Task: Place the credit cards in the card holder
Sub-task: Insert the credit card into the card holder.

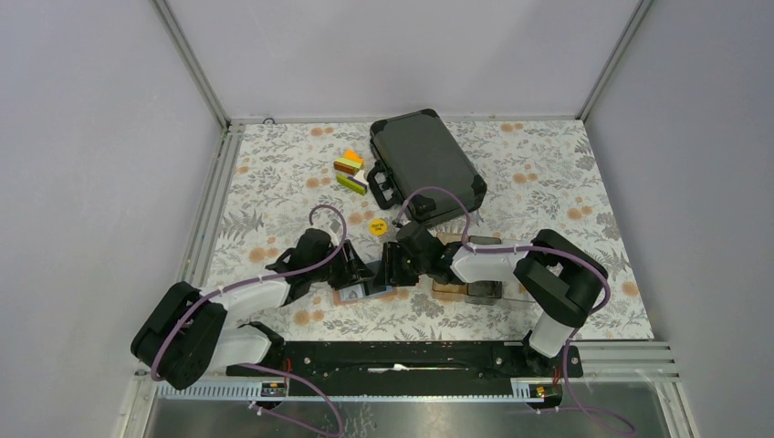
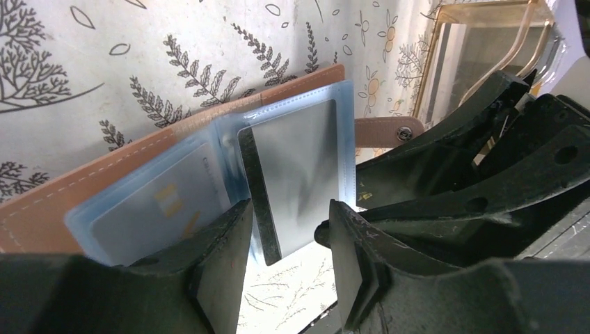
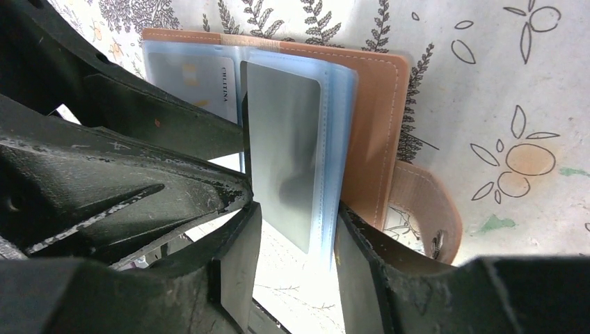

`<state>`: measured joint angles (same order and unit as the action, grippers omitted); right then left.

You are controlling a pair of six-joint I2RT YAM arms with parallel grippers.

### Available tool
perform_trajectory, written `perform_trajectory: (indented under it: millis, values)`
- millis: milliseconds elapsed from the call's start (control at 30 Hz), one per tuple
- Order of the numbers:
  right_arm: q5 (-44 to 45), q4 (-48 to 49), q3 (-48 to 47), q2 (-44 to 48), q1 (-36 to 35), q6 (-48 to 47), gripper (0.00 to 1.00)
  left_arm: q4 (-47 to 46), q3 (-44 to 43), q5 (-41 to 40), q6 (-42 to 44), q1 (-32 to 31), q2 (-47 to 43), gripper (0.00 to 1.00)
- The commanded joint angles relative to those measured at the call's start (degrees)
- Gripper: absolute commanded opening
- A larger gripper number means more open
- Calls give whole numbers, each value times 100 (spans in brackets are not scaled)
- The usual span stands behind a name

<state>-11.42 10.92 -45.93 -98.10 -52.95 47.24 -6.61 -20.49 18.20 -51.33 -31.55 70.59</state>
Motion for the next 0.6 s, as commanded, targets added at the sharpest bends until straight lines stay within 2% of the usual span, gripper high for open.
perform_trajectory:
  millis: [0, 167, 333, 500, 567]
  values:
    - [443, -262, -75, 121, -31, -150, 50, -533, 127, 87, -428, -105, -317, 46]
    - [464, -311, -58, 214, -31, -168, 52, -680, 197, 36, -514, -114, -501, 47]
    - [672, -578, -41, 560, -31, -338, 58, 87, 5, -263, -143, -101, -892, 50]
    - [1182, -1043, -47, 1122, -31, -668, 65, 1519, -363, -902, 448, 0, -1746, 67]
    - [1359, -1309, -70, 1303, -31, -770, 66, 1880, -433, -1151, 576, 59, -2072, 71]
